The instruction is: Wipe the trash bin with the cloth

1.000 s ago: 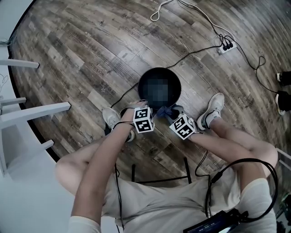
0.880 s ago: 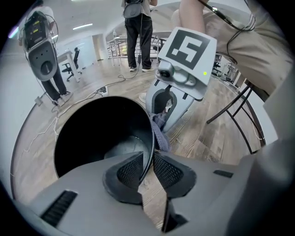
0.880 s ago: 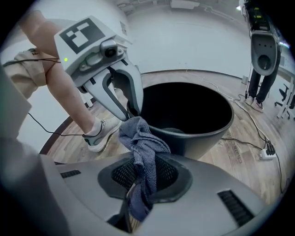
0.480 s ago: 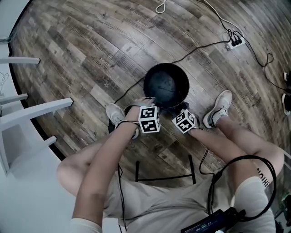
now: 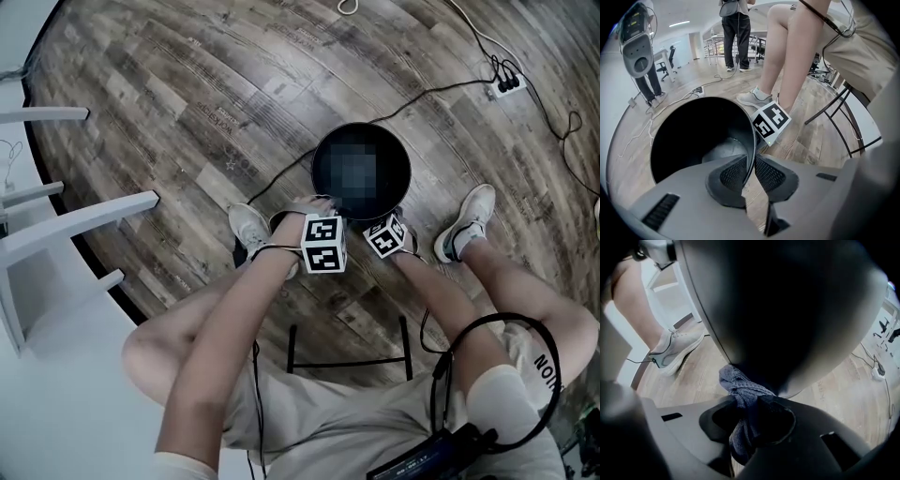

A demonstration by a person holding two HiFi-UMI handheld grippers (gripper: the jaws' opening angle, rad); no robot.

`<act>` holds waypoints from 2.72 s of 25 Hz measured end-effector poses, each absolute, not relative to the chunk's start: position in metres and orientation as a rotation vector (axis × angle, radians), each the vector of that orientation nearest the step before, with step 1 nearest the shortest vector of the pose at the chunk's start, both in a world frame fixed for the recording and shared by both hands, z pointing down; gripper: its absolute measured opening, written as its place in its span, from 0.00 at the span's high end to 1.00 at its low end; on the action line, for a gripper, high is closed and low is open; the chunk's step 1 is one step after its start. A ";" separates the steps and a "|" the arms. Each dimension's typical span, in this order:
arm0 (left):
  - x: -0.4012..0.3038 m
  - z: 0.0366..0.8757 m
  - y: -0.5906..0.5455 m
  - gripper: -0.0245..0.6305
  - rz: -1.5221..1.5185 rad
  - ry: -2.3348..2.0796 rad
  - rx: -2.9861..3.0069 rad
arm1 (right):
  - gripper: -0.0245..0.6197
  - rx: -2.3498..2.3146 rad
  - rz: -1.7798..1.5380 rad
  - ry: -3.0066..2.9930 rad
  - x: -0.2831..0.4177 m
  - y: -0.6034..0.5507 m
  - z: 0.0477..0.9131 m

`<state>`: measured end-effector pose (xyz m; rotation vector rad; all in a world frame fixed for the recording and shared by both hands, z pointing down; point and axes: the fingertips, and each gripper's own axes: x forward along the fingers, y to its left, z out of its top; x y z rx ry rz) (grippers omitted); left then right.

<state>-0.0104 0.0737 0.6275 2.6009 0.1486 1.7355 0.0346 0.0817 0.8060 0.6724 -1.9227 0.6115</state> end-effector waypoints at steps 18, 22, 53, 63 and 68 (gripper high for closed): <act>-0.037 0.634 0.058 0.74 1.819 0.107 2.699 | 0.84 0.516 0.774 -2.015 0.029 0.142 0.721; -0.037 0.637 0.058 0.74 1.856 0.090 2.689 | 0.84 0.546 0.733 -2.066 0.035 0.131 0.683; 0.007 0.623 0.089 0.88 1.602 0.005 2.623 | 0.84 0.510 0.445 -2.207 0.035 0.092 0.646; 0.007 0.622 0.088 0.88 1.597 0.009 2.671 | 0.84 0.554 0.532 -2.082 0.033 0.092 0.725; 0.007 0.622 0.088 0.89 1.597 0.011 2.687 | 0.84 0.585 0.559 -2.026 0.030 0.094 0.762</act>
